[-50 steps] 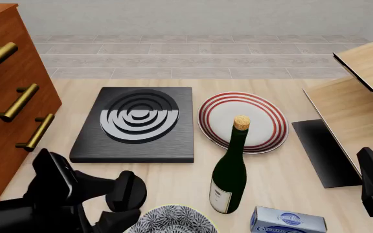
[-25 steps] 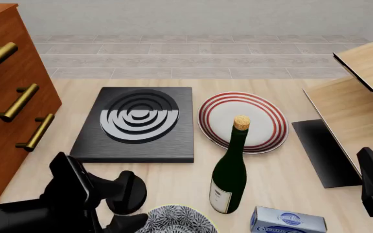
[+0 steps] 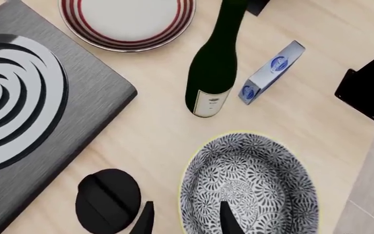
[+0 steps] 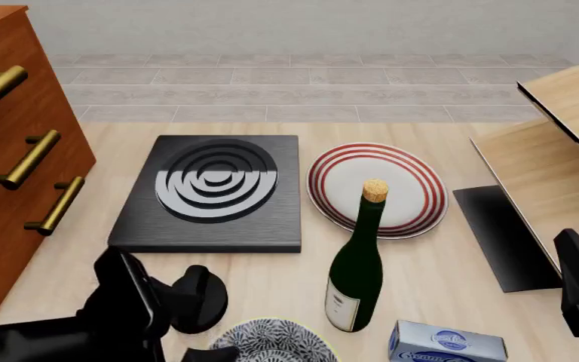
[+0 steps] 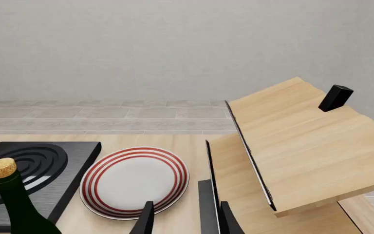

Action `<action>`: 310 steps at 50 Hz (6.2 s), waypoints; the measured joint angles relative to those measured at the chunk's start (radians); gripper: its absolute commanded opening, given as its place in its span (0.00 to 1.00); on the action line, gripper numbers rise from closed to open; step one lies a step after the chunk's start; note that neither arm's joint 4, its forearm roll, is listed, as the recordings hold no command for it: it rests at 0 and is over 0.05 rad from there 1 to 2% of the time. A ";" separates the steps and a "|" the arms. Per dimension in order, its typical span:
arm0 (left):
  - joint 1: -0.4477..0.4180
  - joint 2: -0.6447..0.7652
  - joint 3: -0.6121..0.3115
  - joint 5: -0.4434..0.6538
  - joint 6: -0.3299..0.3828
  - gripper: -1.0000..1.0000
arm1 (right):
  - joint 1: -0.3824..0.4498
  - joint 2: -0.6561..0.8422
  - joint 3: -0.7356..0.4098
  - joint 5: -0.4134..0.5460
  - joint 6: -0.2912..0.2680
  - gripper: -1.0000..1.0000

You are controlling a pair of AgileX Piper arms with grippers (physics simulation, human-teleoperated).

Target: Put the bowl on the stove.

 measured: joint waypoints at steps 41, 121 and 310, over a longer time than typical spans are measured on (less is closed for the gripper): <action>0.025 0.138 0.023 -0.134 0.059 1.00 | 0.000 0.000 0.000 0.000 0.000 1.00; 0.023 0.322 0.047 -0.286 0.137 1.00 | 0.000 0.000 0.000 0.000 0.000 1.00; 0.737 0.314 -0.601 0.090 -0.302 0.00 | 0.000 0.000 0.000 0.000 0.000 1.00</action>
